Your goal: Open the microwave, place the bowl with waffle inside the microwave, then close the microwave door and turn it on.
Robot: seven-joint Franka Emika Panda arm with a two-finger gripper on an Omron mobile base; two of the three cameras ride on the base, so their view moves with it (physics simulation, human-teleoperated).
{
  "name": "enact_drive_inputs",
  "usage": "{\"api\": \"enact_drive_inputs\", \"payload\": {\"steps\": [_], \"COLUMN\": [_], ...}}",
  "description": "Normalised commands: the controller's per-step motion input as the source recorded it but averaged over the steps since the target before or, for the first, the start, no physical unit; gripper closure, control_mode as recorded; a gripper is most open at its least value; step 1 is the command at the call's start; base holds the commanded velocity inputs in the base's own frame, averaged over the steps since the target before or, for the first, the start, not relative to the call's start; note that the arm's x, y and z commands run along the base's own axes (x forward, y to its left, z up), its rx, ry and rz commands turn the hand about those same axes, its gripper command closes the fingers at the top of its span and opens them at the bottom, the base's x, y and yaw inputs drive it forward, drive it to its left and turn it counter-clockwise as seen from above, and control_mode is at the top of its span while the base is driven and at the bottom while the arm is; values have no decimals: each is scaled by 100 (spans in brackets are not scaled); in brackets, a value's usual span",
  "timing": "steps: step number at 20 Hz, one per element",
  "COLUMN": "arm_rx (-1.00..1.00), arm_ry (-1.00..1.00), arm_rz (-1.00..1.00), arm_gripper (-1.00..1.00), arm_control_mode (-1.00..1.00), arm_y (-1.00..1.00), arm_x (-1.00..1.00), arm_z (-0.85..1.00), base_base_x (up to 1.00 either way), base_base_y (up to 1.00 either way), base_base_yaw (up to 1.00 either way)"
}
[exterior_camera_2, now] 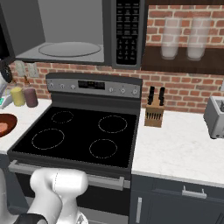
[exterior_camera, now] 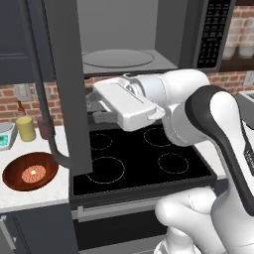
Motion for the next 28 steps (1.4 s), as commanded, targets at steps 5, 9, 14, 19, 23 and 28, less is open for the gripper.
{"api": "enact_drive_inputs", "payload": {"steps": [5, 9, 14, 19, 23, 28], "arm_rx": [0, 0, 0, 11, 6, 0], "arm_ry": [0, 0, 1, 9, 17, 27], "arm_rz": [0, 0, 0, 0, -5, -14], "arm_gripper": [-100, -100, -100, -100, -100, -100], "arm_control_mode": [-100, -100, -100, -100, -100, -100], "arm_y": [37, 11, -1, -97, -99, -57], "arm_x": [1, 0, -2, -9, 0, 0], "arm_z": [0, 0, -8, -5, -5, -13], "base_base_x": [0, 0, 0, 0, 0, 0], "base_base_y": [0, 0, 0, 0, 0, 0], "base_base_yaw": [0, 0, 0, 0, 0, 0]}}
